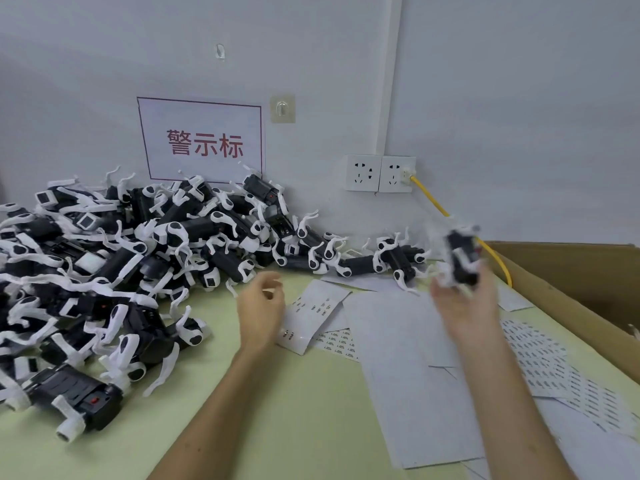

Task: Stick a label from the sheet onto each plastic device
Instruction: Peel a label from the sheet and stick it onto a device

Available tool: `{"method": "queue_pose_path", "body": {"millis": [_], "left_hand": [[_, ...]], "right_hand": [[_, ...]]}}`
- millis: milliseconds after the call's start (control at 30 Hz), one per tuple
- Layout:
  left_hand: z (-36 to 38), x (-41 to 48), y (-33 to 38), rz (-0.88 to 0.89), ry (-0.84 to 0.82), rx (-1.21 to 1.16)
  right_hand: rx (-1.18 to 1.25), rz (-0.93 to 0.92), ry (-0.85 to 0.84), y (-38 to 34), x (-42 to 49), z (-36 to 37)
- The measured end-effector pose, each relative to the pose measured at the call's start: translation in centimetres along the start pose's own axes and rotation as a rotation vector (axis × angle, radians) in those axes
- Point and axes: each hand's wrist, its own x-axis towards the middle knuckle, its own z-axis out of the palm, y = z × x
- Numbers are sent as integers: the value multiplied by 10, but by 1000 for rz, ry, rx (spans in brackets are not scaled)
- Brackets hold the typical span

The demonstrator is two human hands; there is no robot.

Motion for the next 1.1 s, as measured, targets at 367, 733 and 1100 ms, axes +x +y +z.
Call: {"method": "queue_pose_path", "body": {"millis": [367,733,1100], "left_hand": [[-20,31,-26,-326,-110,-373],[-25,41,-29,-356,-57,-514],[-34,31,-25,-65,-39,-290]], "right_hand": [[-250,-162,296,0,3,-5],[-343,-77,193,14,-7,5],[-410,-3,98,24,-12,11]]}}
